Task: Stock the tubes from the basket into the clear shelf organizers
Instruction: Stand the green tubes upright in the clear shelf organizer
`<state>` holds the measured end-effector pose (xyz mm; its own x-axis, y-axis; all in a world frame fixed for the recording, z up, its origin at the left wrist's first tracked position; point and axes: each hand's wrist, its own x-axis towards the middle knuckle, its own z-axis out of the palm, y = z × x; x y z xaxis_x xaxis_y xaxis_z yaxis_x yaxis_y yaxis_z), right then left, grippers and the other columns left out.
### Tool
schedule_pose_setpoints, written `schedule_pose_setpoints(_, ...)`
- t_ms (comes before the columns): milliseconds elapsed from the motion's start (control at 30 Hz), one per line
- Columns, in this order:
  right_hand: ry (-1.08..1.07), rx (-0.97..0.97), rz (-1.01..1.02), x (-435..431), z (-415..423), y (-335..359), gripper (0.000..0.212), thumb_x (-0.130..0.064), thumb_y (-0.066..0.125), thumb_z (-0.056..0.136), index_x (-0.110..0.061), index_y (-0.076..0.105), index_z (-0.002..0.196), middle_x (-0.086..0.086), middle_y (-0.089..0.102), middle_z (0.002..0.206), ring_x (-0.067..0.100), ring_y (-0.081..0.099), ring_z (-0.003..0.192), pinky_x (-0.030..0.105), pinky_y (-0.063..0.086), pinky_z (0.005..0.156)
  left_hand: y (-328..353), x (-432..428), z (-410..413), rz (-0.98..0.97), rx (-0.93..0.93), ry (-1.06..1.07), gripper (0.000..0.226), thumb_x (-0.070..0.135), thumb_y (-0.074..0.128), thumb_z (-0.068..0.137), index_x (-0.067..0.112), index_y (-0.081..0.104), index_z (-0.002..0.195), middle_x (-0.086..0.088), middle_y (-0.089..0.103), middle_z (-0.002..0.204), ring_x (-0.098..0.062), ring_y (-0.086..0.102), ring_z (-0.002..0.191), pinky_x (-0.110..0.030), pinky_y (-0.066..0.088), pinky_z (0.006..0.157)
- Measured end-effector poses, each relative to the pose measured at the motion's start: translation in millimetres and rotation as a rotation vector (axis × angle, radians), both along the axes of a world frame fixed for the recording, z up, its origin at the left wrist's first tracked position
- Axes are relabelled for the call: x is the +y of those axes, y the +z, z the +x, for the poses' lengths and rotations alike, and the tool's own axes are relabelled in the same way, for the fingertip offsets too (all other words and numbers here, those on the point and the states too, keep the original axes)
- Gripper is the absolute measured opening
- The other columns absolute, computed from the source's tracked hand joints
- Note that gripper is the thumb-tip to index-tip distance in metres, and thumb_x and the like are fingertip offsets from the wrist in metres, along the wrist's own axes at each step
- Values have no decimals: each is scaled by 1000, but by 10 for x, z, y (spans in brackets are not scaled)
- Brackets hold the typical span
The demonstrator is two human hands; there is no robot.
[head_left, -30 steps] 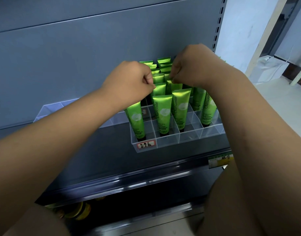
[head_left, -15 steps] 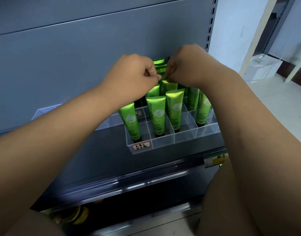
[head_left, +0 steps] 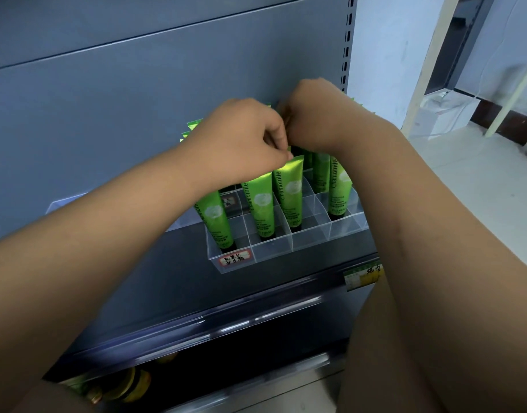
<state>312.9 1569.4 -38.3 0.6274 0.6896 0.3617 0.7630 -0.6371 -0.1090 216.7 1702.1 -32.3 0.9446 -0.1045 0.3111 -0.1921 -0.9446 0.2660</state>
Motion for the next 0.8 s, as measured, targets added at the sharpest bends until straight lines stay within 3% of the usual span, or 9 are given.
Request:
schedule_pose_setpoints(233,1,-14,12,-23,13,-32,25,-16,48,75,-15,72,75,2,51,65,30,49,68,36,53,67,-37,-16,82,39,69,9,3,28,77,77,31,77,78,19,71,75,-7,68,79,-40,58,83)
schedule_pose_setpoints(500,-7,-1,-6,-59,56,-44,24,-6,50,78,-18,50,57,-2,45,58,30,48,67,32,42,63,-66,-77,130,25,40,13,9,22,73,77,30,75,73,19,71,75,-10,68,78,-39,58,80)
schedule_pose_setpoints(667,13,20,13,-54,45,-53,21,-7,50,79,-21,60,67,-3,45,59,29,50,69,30,39,64,-89,-73,123,48,22,18,11,21,72,78,31,72,72,18,71,76,-12,69,79,-38,58,81)
schedule_pose_setpoints(800,11,10,26,-38,55,-44,18,-6,50,76,-13,66,71,4,50,63,30,50,69,31,41,64,-112,-71,99,66,-2,29,8,23,68,77,30,71,72,16,71,77,-16,68,81,-40,58,80)
